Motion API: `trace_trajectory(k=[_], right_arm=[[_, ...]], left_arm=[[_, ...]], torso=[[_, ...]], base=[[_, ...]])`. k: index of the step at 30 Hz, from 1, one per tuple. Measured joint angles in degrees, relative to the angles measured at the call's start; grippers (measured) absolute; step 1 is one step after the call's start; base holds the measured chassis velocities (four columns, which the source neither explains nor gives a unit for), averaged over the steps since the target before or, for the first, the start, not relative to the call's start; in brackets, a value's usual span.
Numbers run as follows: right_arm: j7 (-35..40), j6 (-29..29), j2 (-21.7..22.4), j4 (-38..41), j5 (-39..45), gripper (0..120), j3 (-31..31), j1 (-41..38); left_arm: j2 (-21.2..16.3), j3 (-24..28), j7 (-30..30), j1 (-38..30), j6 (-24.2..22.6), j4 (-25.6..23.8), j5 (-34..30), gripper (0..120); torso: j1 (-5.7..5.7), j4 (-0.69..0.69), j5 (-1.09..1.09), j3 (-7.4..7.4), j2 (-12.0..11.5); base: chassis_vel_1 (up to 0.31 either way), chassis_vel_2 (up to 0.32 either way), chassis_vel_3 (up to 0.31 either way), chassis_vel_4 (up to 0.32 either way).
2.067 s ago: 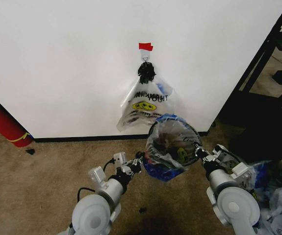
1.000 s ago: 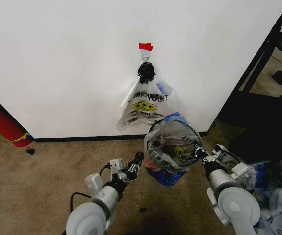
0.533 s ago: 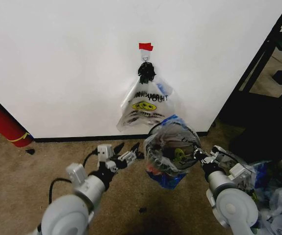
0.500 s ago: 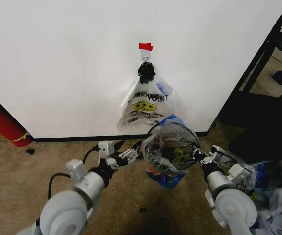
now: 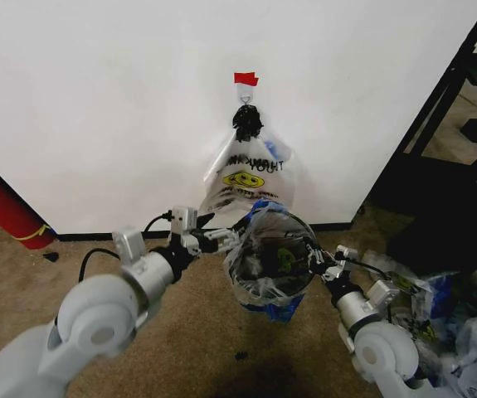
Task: Pick up the garbage bag from the wall and place it over the trash bin.
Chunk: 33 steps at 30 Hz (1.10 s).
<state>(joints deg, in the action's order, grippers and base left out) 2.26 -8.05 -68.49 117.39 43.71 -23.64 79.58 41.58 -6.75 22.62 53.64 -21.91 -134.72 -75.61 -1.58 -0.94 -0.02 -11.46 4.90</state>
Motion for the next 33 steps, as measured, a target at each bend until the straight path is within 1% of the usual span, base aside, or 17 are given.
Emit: trace_trajectory(k=[3, 6, 9, 12, 17, 21, 29, 33], right_arm=[[-3.27, 2.23, 1.47, -1.67, -0.06, 1, -0.22, -0.37], [-5.44, 3.6, 2.1, -2.81, -0.26, 1, -0.26, -0.73], [-11.59, 6.69, 3.58, -5.46, -0.96, 1, -0.46, -1.39], [-15.06, 7.88, 4.7, -6.64, -1.42, 1, -0.81, -1.6], [-15.18, 7.54, 5.15, -6.64, -2.08, 1, -1.11, -1.4], [-14.83, 7.27, 4.97, -6.5, -2.35, 1, -1.04, -1.27], [-13.34, 6.15, 5.62, -5.62, -1.23, 1, -0.75, -1.69], [-12.84, 5.3, 5.81, -5.02, -0.62, 1, -1.12, -1.26]], left_arm=[[0.27, 0.54, 0.85, -1.98, -1.64, 1.54, -2.69, 98], [0.48, 0.74, 1.1, -2.6, -2.16, 2.24, -3.47, 97], [1.42, 1.31, 1.38, -3.72, -3.09, 3.51, -4.93, 95], [2.52, 2.05, 1.44, -3.95, -3.68, 4.51, -5.14, 94], [3.61, 2.6, 1.92, -3.61, -3.83, 4.81, -6.22, 94], [3.68, 2.83, 1.94, -3.15, -3.89, 4.47, -6.39, 95], [4.05, 4.74, 1.89, -3.24, -4.02, 5.38, -5.37, 95], [4.13, 5.08, 2.41, -2.79, -3.62, 5.87, -5.14, 81]], torso=[[0.0, -0.02, 0.01, 0.0, 0.0], [0.0, -0.02, 0.02, 0.0, 0.0], [0.0, 0.0, 0.02, 0.0, 0.0], [0.01, -0.01, 0.02, 0.0, 0.0], [0.01, -0.01, 0.02, 0.0, 0.0], [0.01, -0.01, 0.02, 0.01, 0.0], [0.01, -0.01, 0.02, 0.0, 0.0], [0.01, -0.01, 0.02, 0.01, 0.0]], base=[[0.0, 0.0, 0.0, 0.0], [0.0, 0.0, 0.0, 0.0], [0.0, 0.0, 0.0, 0.0], [0.0, 0.0, 0.0, 0.0], [0.0, 0.0, 0.0, 0.0], [0.0, 0.0, 0.0, 0.0], [0.0, 0.0, 0.0, 0.0], [0.0, 0.0, 0.0, 0.0]])
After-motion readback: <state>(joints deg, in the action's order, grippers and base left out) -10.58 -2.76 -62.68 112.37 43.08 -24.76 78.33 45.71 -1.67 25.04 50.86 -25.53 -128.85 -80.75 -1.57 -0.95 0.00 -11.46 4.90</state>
